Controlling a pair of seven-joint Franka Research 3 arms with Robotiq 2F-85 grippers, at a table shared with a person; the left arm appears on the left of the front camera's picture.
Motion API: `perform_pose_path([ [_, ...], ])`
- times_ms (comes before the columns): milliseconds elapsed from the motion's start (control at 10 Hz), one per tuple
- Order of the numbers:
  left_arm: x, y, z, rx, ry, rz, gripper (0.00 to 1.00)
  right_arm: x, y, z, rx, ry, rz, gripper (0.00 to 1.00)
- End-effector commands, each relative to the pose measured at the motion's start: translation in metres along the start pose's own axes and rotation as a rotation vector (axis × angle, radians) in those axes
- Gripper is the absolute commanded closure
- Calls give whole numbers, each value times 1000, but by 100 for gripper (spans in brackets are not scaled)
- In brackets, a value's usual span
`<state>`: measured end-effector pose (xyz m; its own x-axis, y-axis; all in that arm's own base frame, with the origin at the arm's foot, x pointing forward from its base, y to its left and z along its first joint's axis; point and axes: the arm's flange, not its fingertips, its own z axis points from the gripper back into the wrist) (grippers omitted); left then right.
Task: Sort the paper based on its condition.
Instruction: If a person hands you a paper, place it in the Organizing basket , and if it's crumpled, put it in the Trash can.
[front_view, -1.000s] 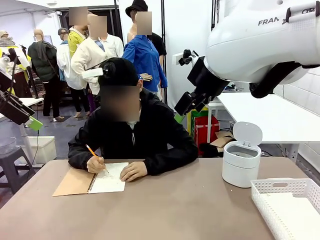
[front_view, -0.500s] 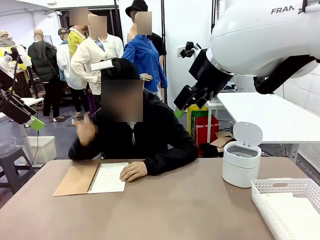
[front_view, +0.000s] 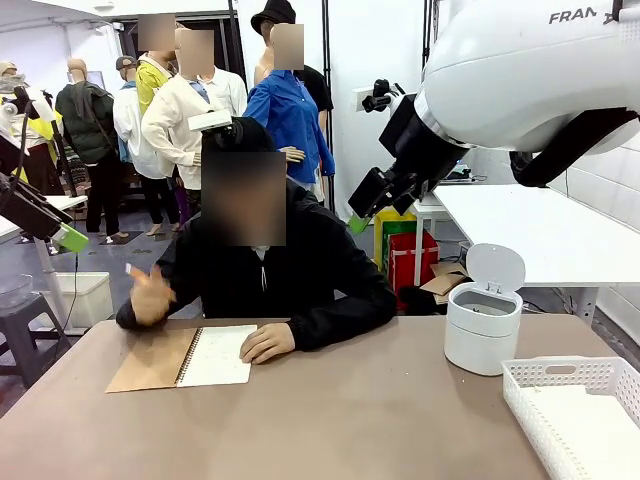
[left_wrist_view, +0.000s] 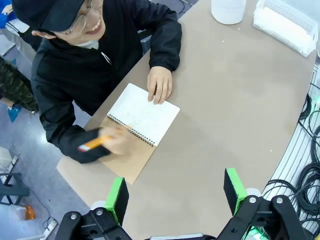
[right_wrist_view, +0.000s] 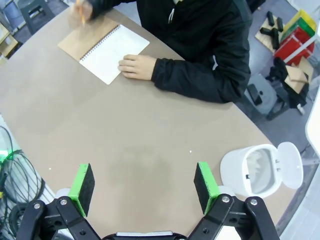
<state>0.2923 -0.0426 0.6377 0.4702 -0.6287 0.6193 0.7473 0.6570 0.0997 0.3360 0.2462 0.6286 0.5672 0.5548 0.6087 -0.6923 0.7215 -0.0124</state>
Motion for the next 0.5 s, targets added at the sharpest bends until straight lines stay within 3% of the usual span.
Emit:
perform_pose_path([
  [0, 2, 4, 3, -25, -40, 8, 0, -8, 2, -3, 29, -23, -5, 0],
  [400, 2, 5, 3, -15, -41, 9, 0, -8, 3, -4, 36, -16, 10, 0],
])
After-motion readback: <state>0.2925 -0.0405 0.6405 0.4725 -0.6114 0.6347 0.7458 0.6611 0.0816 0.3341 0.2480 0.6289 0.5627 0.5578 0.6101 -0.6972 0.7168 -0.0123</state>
